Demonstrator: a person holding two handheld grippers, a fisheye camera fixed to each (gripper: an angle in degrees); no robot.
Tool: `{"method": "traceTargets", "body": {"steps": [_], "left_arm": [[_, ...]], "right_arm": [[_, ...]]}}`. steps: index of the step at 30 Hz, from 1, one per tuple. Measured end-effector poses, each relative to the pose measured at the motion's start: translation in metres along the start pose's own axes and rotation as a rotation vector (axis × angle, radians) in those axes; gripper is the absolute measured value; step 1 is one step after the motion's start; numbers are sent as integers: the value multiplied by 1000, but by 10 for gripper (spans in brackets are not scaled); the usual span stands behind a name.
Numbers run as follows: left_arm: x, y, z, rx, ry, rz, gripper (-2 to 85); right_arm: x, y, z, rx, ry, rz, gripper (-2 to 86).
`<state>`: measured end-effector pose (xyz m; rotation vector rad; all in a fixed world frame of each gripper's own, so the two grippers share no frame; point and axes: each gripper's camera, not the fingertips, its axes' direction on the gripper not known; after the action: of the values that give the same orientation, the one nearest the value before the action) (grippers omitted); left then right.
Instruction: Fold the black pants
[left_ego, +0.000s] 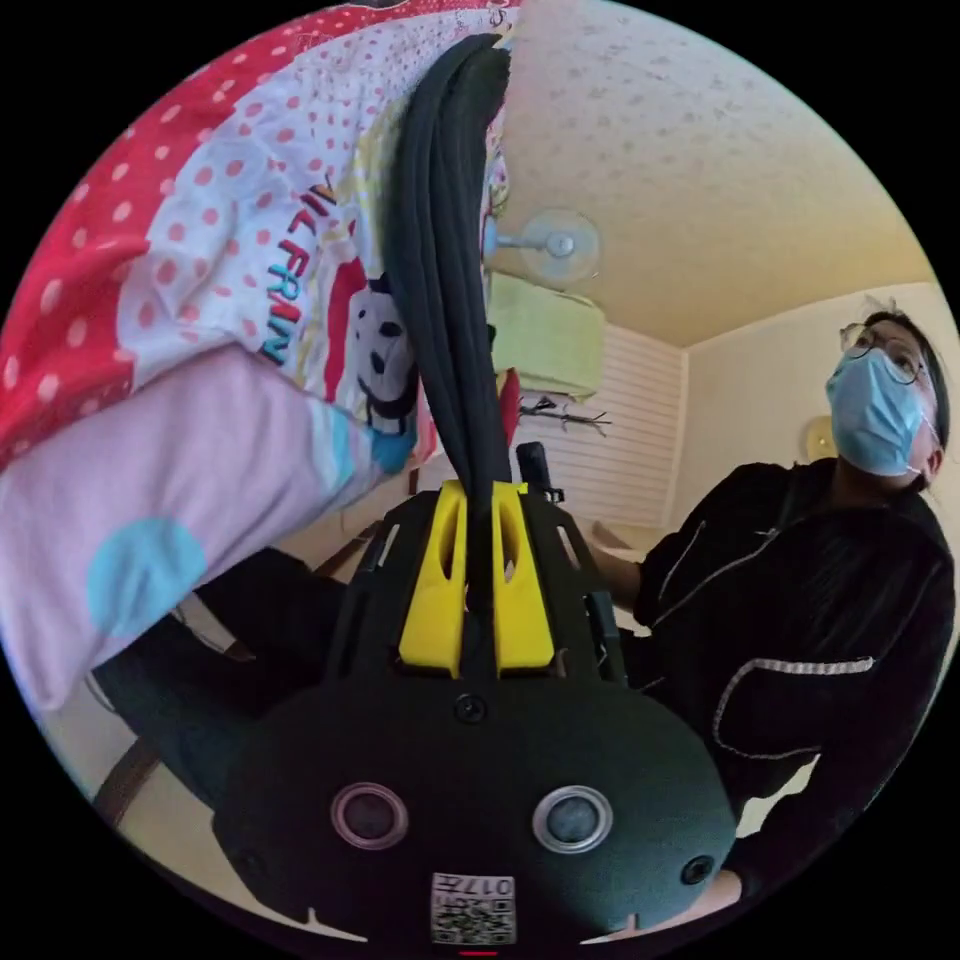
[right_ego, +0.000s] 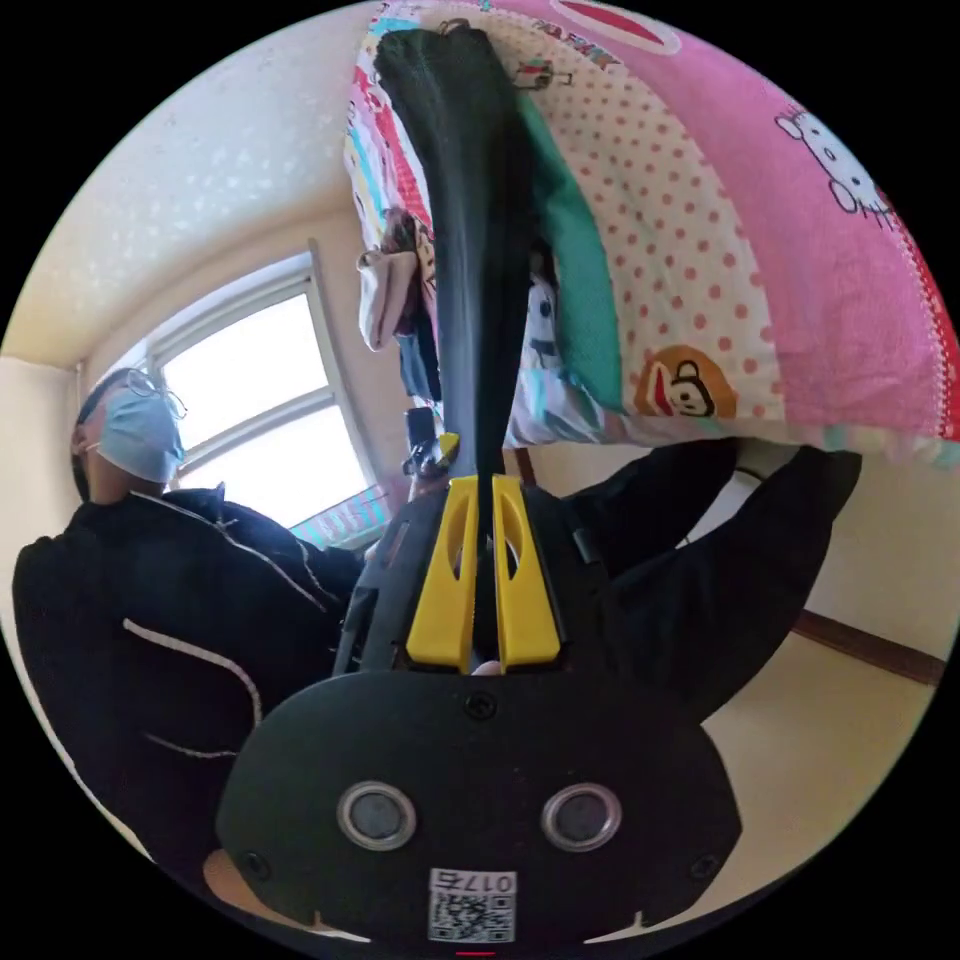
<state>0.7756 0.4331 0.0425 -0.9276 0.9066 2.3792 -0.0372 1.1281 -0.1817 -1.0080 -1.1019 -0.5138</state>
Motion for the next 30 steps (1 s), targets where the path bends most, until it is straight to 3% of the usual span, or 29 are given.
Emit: {"method": "traceTargets", "body": {"steps": [2,4,7,10,12,15,18,21,25,30], "left_arm": [[-5,20,10,-64,-230,-59,49],[-16,37,15,-96,-315,-137,53],[-12,54,0,-60,-342,-134,71],[8,66,-38,29,-502,-142,87],[46,63,-66,177,-638,-42,82],[86,32,-70,312,-562,175,82],[99,-20,-40,320,-462,284,90],[107,-61,-2,304,-512,349,95],[101,-90,34,254,-676,327,93],[88,-96,44,249,-690,245,79]], "right_arm": [[41,2,57,-110,108,43,47],[64,0,87,-151,156,66,61],[83,-5,92,-72,99,103,108],[82,-35,65,37,133,98,121],[60,-75,48,106,200,-6,122],[7,-176,49,121,405,-227,123],[-52,-289,83,160,553,-409,121],[-100,-391,144,178,718,-530,120],[-132,-486,224,213,936,-608,113],[-142,-543,275,300,968,-606,113]]}}
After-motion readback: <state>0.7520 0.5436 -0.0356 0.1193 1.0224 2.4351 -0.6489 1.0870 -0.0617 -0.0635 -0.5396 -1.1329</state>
